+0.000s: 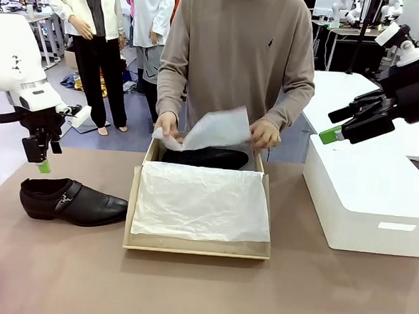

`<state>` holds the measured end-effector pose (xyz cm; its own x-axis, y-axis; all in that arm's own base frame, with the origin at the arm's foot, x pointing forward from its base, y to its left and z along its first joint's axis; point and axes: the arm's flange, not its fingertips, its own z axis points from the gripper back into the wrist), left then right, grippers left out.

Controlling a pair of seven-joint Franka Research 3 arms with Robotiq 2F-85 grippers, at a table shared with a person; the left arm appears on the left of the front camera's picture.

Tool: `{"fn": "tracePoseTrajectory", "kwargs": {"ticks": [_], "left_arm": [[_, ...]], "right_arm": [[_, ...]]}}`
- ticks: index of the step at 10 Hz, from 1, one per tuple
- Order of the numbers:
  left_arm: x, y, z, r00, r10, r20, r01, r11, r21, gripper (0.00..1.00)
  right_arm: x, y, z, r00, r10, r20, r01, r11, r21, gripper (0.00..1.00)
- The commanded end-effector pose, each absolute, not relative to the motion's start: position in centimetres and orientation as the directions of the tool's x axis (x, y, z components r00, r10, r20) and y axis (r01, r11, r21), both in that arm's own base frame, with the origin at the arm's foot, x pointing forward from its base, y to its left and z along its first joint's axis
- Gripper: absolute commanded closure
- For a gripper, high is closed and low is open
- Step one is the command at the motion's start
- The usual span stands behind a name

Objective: Pack the shoes into the box.
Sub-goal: Place the other shoe of the Shoes into the Shoes Box.

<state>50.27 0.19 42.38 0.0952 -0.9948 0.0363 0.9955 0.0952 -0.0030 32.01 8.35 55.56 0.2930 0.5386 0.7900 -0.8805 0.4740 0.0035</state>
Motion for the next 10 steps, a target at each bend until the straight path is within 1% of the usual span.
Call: {"fn": "tracePoseTrajectory", "kwargs": {"ticks": [1, 10], "left_arm": [[50.1, 0.3, 42.6, 0.097, -0.995, 0.037, 0.995, 0.097, 0.002, 0.00], [50.4, 0.7, 38.6, 0.147, -0.988, 0.039, 0.986, 0.144, -0.079, 0.00]], "right_arm": [[32.4, 8.3, 55.5, 0.267, 0.534, 0.802, -0.892, 0.452, -0.004, 0.00], [32.4, 8.3, 55.5, 0.267, 0.534, 0.802, -0.892, 0.452, -0.004, 0.00]]}}
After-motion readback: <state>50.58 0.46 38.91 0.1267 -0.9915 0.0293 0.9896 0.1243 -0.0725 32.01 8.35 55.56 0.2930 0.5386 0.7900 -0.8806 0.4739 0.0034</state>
